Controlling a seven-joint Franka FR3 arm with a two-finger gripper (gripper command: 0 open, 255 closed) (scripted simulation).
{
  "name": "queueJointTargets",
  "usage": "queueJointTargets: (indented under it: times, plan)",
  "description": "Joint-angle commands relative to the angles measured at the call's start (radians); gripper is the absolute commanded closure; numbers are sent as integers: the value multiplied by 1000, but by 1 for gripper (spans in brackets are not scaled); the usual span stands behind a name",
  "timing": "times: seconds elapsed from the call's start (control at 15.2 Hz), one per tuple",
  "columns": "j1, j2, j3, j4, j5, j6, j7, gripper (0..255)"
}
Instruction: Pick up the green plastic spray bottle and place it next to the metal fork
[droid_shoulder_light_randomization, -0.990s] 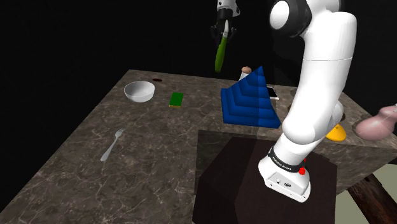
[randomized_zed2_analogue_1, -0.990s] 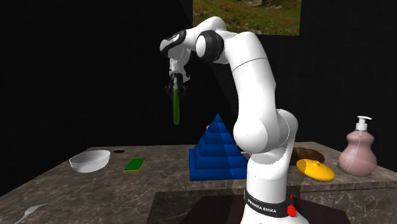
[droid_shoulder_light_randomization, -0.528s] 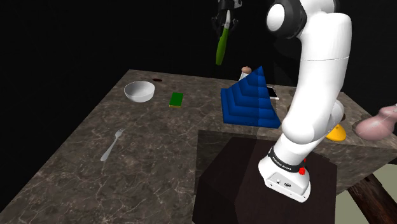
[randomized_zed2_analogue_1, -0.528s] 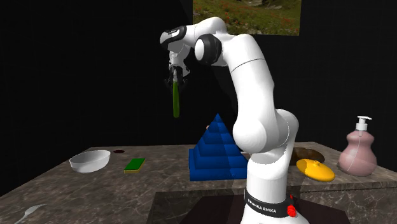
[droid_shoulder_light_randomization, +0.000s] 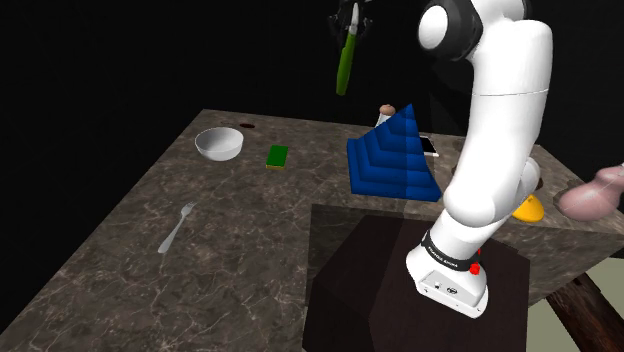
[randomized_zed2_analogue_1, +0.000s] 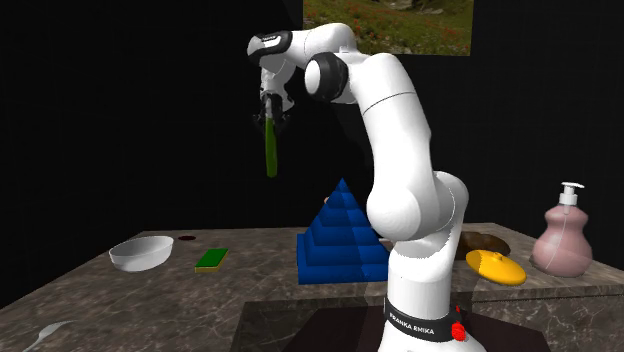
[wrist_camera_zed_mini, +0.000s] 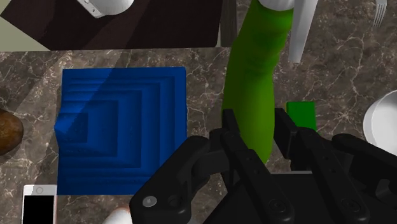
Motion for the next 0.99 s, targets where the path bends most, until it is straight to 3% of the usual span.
queueJointTargets:
  times: [0.0, 0.4, 0.92]
  plan:
    - [43, -63, 9, -101, -4, 49, 35, 255]
    - [149, -183, 56, -276, 13, 147, 166, 255]
    - [265, -265, 135, -398, 55, 254, 346, 255]
